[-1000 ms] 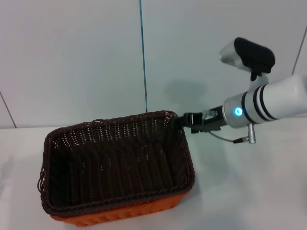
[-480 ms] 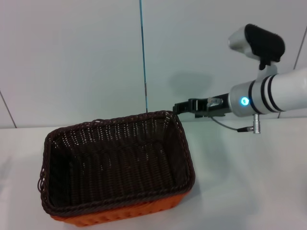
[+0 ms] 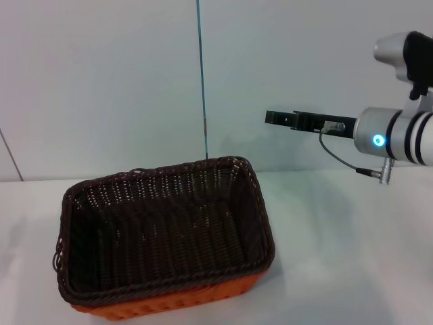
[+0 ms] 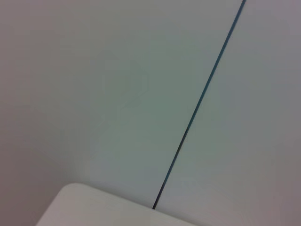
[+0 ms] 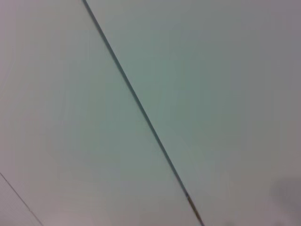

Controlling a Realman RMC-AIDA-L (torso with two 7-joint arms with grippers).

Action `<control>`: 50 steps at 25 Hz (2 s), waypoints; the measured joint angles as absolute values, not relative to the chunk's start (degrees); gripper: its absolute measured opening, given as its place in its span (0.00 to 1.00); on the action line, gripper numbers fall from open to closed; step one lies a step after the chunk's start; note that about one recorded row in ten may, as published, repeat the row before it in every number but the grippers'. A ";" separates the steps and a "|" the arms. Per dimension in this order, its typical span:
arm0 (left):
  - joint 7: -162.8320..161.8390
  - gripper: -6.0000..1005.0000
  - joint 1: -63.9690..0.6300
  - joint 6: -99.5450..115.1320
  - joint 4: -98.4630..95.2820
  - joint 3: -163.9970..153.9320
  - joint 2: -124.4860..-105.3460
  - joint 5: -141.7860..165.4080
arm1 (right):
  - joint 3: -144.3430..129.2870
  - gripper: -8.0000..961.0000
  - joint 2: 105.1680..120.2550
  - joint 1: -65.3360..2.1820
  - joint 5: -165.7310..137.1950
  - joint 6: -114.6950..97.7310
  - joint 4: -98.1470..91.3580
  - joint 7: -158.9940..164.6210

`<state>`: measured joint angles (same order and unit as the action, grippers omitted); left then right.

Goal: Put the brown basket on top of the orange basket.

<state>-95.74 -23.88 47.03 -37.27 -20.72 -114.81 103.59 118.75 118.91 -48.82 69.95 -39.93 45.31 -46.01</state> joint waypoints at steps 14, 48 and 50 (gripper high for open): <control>-85.31 0.82 -26.28 47.56 -32.92 -20.59 -116.61 95.83 | 119.23 0.79 119.47 -41.63 101.18 -32.95 38.81 -80.05; -46.09 0.81 -29.29 56.56 -17.61 -22.33 -119.58 79.05 | 119.55 0.76 119.71 -38.20 117.32 -33.35 30.51 -121.14; -43.49 0.80 -30.52 55.02 -16.48 -22.02 -119.59 78.14 | 119.46 0.76 119.70 -38.82 117.31 -33.04 30.46 -121.23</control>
<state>-43.49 -30.52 55.02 -16.48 -22.02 -119.59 78.14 119.46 119.70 -38.82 117.31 -33.04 30.46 -121.23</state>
